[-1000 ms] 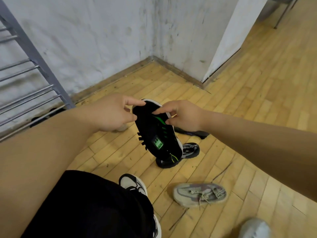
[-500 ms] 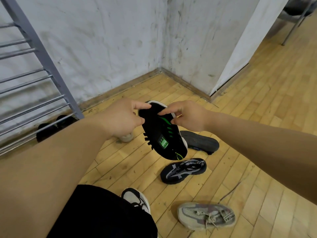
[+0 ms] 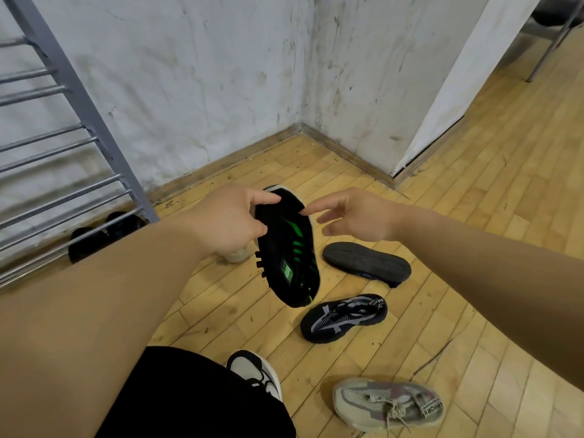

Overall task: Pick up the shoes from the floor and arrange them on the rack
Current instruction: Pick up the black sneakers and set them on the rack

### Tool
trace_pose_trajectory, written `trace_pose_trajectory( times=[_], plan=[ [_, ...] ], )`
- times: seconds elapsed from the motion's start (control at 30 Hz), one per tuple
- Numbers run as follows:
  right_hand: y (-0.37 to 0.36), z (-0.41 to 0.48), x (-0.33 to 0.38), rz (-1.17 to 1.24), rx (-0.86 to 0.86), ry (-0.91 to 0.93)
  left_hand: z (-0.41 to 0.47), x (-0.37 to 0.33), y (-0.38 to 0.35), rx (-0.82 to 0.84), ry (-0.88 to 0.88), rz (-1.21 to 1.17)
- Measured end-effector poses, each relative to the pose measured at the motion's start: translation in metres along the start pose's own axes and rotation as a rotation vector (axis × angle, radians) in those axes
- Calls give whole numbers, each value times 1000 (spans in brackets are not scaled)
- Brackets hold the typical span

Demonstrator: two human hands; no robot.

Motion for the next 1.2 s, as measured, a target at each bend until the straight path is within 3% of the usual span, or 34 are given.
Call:
trace_pose_trajectory(
  times=[0.13, 0.3, 0.5, 0.73, 1.0, 1.1, 1.2],
  plan=[
    [-2, 0, -71, -51, -50, -216, 8, 5, 5, -56, 33, 128],
    [-63, 14, -176, -299, 96, -434, 29, 19, -3, -39, 52, 241],
    [-109, 46, -261, -442, 137, -611, 52, 39, -13, 58, 75, 290],
    [-122, 98, -292, -670, 108, -529, 70, 69, -16, 104, 106, 253],
    [-124, 116, -311, -735, -13, -548, 79, 87, -21, 136, 137, 276],
    [-117, 118, -300, -672, -73, -524, 81, 88, -17, 122, 156, 257],
    [-96, 117, -271, -417, -110, -430, 84, 89, -11, 80, 192, 211]
  ],
)
Point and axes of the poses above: each hand's wrist, its own z-axis towards the middle knuckle, its own y-axis out of the back of the hand, x = y × z, the point moved 7 cm from there along z, towards the middle knuckle, and after that the axes turned 7 degrees about -z, right-handed, at the moved point
